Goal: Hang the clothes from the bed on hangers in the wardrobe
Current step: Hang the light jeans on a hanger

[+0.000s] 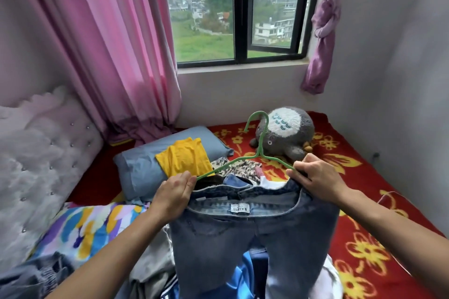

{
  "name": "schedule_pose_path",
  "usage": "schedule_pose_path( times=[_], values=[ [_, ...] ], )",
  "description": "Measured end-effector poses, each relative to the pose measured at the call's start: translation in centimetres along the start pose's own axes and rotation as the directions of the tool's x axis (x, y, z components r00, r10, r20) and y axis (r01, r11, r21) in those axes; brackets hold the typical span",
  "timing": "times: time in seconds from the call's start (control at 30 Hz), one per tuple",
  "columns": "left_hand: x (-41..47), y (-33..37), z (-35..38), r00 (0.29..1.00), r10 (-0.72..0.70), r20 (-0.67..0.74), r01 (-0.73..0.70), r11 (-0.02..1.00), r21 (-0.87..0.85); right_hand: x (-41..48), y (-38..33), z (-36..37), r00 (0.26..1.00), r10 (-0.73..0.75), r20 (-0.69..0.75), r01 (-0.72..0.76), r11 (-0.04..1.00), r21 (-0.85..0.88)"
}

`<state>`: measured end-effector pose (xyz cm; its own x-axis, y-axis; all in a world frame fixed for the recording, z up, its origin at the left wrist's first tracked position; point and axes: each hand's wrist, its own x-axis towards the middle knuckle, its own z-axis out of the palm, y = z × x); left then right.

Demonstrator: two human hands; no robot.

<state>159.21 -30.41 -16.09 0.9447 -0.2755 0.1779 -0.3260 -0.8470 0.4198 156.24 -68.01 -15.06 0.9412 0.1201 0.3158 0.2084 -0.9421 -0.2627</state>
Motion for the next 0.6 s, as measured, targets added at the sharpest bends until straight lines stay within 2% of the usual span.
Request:
schedule_pose_path(
  times=[0.1,0.17,0.23,0.3,0.4,0.5,0.57,0.6],
  values=[
    [-0.4,1.1,0.1,0.999,0.042,-0.026,-0.038,0.990,0.132,0.0,0.3,0.1,0.997,-0.074,-0.003,0.074,0.996,0.040],
    [-0.7,2.1,0.2,0.999,0.033,-0.015,-0.030,0.987,0.156,0.0,1.0,-0.3,0.995,-0.096,-0.011,0.097,0.993,0.073],
    [-1.2,3.0,0.3,1.000,-0.004,-0.014,0.004,0.999,0.045,0.0,1.8,-0.7,0.995,-0.102,-0.023,0.104,0.988,0.114],
    [-1.8,3.6,0.4,0.990,-0.120,-0.078,0.108,0.984,-0.140,0.0,2.6,-0.9,0.993,-0.102,-0.052,0.108,0.985,0.133],
    [-3.0,3.7,0.7,0.921,-0.346,-0.177,0.276,0.903,-0.330,0.0,3.2,-0.9,0.994,-0.094,-0.060,0.104,0.975,0.196],
    [-4.4,3.2,1.1,0.868,-0.479,-0.136,0.347,0.777,-0.525,0.1,4.0,-0.7,0.994,-0.104,-0.024,0.107,0.963,0.246],
    [-5.1,3.2,0.9,0.854,-0.504,-0.127,0.366,0.757,-0.542,0.2,4.5,-0.4,0.991,-0.129,-0.027,0.132,0.962,0.239],
    [-5.4,3.3,0.9,0.859,-0.488,-0.155,0.363,0.794,-0.487,0.2,4.7,-0.3,0.990,-0.138,-0.025,0.141,0.963,0.230]
  ],
)
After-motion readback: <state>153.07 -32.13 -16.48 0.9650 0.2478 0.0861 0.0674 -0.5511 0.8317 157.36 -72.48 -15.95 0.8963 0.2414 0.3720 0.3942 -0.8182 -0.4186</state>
